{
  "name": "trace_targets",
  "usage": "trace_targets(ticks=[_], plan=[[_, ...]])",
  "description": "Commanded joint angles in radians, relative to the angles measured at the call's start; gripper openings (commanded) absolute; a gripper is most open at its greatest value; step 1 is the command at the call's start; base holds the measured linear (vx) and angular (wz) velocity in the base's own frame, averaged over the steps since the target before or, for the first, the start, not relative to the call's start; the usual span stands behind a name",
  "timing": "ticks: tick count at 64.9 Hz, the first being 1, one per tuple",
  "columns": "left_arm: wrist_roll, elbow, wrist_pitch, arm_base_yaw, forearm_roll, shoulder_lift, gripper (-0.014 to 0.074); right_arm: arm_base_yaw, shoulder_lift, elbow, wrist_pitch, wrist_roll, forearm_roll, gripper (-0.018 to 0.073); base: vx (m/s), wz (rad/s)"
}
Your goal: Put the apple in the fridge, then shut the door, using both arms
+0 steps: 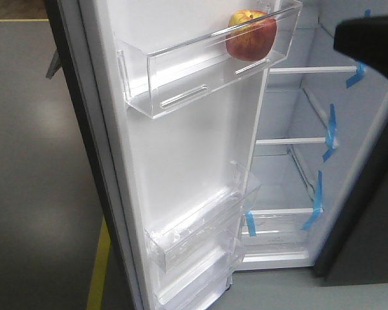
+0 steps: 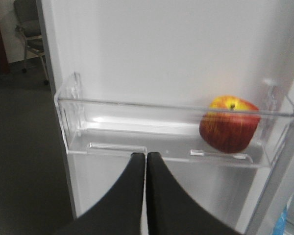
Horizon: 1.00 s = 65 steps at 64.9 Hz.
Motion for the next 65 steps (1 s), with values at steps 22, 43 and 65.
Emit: trace_targets(ticks=[22, 43, 65], plan=[[-0.071, 0.019, -0.133, -0.005, -0.125, -0.016, -0.0006, -0.004, -0.34, 0.385, -0.093, -0.009, 0.044, -0.0003, 0.0, 0.0], [-0.382, -0.102, -0.178, -0.005, -0.108, -0.016, -0.0006, -0.004, -0.45, 0.424, -0.086, -0.009, 0.045, -0.0003, 0.0, 0.0], [-0.414, -0.458, -0.174, -0.005, 0.136, 0.126, -0.0006, -0.004, -0.45, 0.422, -0.084, -0.009, 0.094, -0.0002, 0.0, 0.0]])
